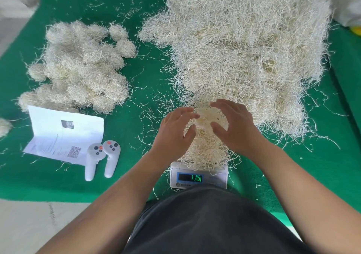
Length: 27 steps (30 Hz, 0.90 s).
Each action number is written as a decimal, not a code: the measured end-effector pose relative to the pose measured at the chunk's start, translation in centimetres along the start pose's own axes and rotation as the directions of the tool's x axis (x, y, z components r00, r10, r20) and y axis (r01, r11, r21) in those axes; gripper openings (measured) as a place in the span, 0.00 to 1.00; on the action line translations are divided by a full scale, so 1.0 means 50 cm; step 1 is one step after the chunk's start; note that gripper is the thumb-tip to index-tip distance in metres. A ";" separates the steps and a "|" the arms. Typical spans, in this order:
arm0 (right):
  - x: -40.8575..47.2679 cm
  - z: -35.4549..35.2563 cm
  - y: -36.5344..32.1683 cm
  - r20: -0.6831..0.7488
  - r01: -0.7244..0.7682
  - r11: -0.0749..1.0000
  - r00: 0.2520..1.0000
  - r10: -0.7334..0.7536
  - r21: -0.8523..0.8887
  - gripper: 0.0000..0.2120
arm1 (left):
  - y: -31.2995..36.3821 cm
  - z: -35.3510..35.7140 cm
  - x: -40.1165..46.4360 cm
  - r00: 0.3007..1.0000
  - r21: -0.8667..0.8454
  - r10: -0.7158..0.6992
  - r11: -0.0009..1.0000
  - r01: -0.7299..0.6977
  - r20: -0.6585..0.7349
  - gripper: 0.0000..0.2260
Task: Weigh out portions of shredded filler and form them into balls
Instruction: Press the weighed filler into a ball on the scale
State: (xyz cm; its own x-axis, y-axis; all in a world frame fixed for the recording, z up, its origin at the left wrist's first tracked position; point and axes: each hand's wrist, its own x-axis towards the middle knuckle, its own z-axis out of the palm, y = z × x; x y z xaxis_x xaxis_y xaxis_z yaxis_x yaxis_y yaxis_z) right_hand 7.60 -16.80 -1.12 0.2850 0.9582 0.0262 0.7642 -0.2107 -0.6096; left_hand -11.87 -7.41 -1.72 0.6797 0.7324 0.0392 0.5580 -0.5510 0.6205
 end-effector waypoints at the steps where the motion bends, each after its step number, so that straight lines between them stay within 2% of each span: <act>1: 0.000 -0.001 0.001 -0.010 0.004 1.000 1.000 -0.004 0.007 0.27 | -0.002 0.001 0.000 1.000 -0.001 0.005 1.000 -0.005 -0.004 0.14; 3: 0.002 -0.001 0.005 0.035 0.006 1.000 0.999 -0.006 -0.006 0.33 | -0.008 0.005 0.000 1.000 -0.020 0.007 1.000 -0.008 -0.012 0.15; 5: 0.004 0.010 0.010 0.228 -0.009 0.997 0.973 0.028 -0.082 0.49 | -0.014 0.014 -0.001 0.999 -0.082 -0.041 0.996 0.039 -0.011 0.16; 7: 0.001 0.041 0.020 0.444 0.008 0.980 0.892 0.082 -0.197 0.62 | -0.018 0.027 -0.003 0.987 -0.162 -0.162 0.973 0.164 0.025 0.18; 8: -0.001 0.062 0.025 0.513 0.028 0.972 0.853 0.099 -0.234 0.64 | -0.018 0.034 -0.004 0.973 -0.190 -0.224 0.954 0.231 0.059 0.20; 10: -0.003 0.099 0.025 0.549 0.031 0.960 0.825 0.132 -0.277 0.61 | -0.017 0.051 -0.006 0.941 -0.208 -0.311 0.919 0.334 0.137 0.24; 13: 0.009 0.120 0.016 0.367 -0.030 0.972 0.923 0.116 -0.232 0.40 | -0.010 0.070 -0.005 0.911 -0.193 -0.358 0.898 0.396 0.202 0.26; 15: 0.021 0.112 0.011 0.287 -0.105 0.994 0.952 0.109 -0.032 0.33 | 0.007 0.069 -0.001 0.915 -0.308 -0.341 0.865 0.396 0.217 0.31; 16: 0.028 0.105 0.005 0.283 -0.142 0.985 0.953 0.110 0.094 0.31 | 0.020 0.064 0.005 0.911 -0.447 -0.342 0.794 0.412 0.230 0.34; 17: 0.035 0.098 -0.005 0.286 -0.172 0.958 0.953 0.103 0.229 0.28 | 0.034 0.057 0.014 0.899 -0.601 -0.362 0.670 0.435 0.247 0.37; 18: 0.041 0.091 -0.019 0.279 -0.187 0.909 0.957 0.082 0.373 0.23 | 0.051 0.050 0.027 0.885 -0.718 -0.392 0.538 0.442 0.252 0.36; 19: 0.046 0.086 -0.037 0.255 -0.202 0.832 0.964 0.076 0.516 0.19 | 0.068 0.045 0.042 0.868 -0.794 -0.433 0.424 0.434 0.243 0.30; 20: 0.050 0.081 -0.057 0.204 -0.205 0.745 0.974 0.094 0.635 0.19 | 0.084 0.040 0.060 0.848 -0.837 -0.482 0.353 0.418 0.220 0.20; 21: 0.054 0.073 -0.075 0.136 -0.186 0.671 0.983 0.127 0.717 0.23 | 0.099 0.032 0.081 0.824 -0.858 -0.539 0.327 0.396 0.176 0.11; 23: 0.055 0.054 -0.105 0.031 -0.121 0.548 0.985 0.170 0.828 0.31 | 0.117 0.012 0.119 0.781 -0.902 -0.616 0.274 0.334 0.102 0.01; 25: 0.054 0.028 -0.128 0.045 -0.125 0.362 0.974 0.222 0.924 0.31 | 0.125 -0.018 0.150 0.741 -0.944 -0.670 0.215 0.252 0.045 0.05; 27: 0.058 0.001 -0.156 0.165 -0.200 0.188 0.969 0.186 0.962 0.22 | 0.131 -0.037 0.168 0.721 -0.944 -0.693 0.238 0.228 -0.001 0.09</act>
State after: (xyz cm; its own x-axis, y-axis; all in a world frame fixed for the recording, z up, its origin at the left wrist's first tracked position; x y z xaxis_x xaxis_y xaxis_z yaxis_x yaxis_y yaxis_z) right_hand 2.44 -12.40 3.67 0.3233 0.9207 -0.2187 -0.4695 -0.0446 -0.8818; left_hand -3.39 -4.14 4.11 0.1034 0.9103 -0.4008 -0.1617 0.4130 0.8963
